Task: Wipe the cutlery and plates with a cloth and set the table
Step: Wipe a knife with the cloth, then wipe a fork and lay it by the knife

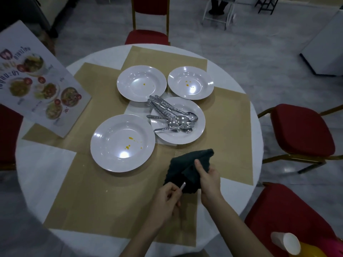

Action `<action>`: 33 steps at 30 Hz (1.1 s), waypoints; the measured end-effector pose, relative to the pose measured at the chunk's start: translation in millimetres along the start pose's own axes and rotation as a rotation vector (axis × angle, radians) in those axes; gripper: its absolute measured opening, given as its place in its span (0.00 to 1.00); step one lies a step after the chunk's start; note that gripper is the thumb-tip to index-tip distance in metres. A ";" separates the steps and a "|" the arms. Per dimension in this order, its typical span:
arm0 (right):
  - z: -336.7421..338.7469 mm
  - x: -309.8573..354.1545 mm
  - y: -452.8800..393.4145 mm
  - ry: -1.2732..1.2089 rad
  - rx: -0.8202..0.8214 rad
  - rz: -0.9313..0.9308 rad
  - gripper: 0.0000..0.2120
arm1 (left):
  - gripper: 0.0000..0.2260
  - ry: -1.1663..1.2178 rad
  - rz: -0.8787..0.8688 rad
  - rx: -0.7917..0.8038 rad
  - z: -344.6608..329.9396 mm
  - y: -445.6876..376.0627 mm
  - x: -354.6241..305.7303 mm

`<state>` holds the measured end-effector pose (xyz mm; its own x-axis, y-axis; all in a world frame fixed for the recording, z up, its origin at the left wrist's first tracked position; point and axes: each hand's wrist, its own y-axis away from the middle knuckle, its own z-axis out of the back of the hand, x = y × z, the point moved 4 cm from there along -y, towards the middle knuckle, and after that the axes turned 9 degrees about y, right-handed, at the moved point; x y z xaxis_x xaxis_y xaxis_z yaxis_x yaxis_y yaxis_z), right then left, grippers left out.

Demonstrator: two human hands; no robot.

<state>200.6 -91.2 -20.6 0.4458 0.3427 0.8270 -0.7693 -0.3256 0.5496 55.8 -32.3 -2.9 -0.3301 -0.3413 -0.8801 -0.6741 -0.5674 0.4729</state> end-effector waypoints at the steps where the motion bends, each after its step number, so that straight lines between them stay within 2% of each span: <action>1: 8.8 3.7 -8.2 -0.052 -0.063 -0.027 0.05 | 0.08 -0.009 0.020 0.005 -0.7 0.2 3.9; 4: 34.7 17.1 -33.5 -0.093 -0.183 -0.003 0.04 | 0.08 0.049 0.087 -0.015 -2.7 5.9 19.0; 8: 41.7 18.7 -49.0 0.006 -0.101 0.031 0.13 | 0.08 0.129 0.077 -0.179 -6.3 1.8 35.3; 12: 47.1 19.2 -50.1 0.152 -0.041 0.162 0.14 | 0.11 -0.145 -0.090 -0.472 6.5 -3.3 45.6; 14: 48.5 14.9 -47.1 0.187 0.015 0.207 0.11 | 0.12 -0.258 -0.106 -0.543 14.3 -0.7 55.1; 18: 47.9 4.0 -43.9 0.195 0.104 0.215 0.04 | 0.07 -0.331 -0.124 -0.586 15.4 2.3 67.5; 21: 46.6 1.5 -42.9 0.179 0.136 0.221 0.05 | 0.04 -0.385 -0.135 -0.646 9.4 2.5 66.8; 24: 45.7 1.9 -43.1 0.152 0.167 0.211 0.04 | 0.04 -0.556 -0.148 -0.709 10.4 0.4 70.3; 28: 44.9 2.5 -44.8 0.142 0.197 0.186 0.04 | 0.07 -0.857 -0.123 -0.793 22.8 0.3 74.0; 30: 44.1 2.4 -46.0 0.149 0.210 0.180 0.04 | 0.09 -0.971 -0.109 -0.779 26.7 0.1 71.5; 33: 44.7 0.8 -49.0 0.162 0.220 0.165 0.06 | 0.12 -0.955 -0.143 -0.763 30.8 -4.5 63.6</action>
<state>259.0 -114.4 -41.5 0.2310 0.3993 0.8872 -0.7002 -0.5649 0.4366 17.4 -28.4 -62.3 -0.8520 0.2634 -0.4525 -0.2909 -0.9567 -0.0092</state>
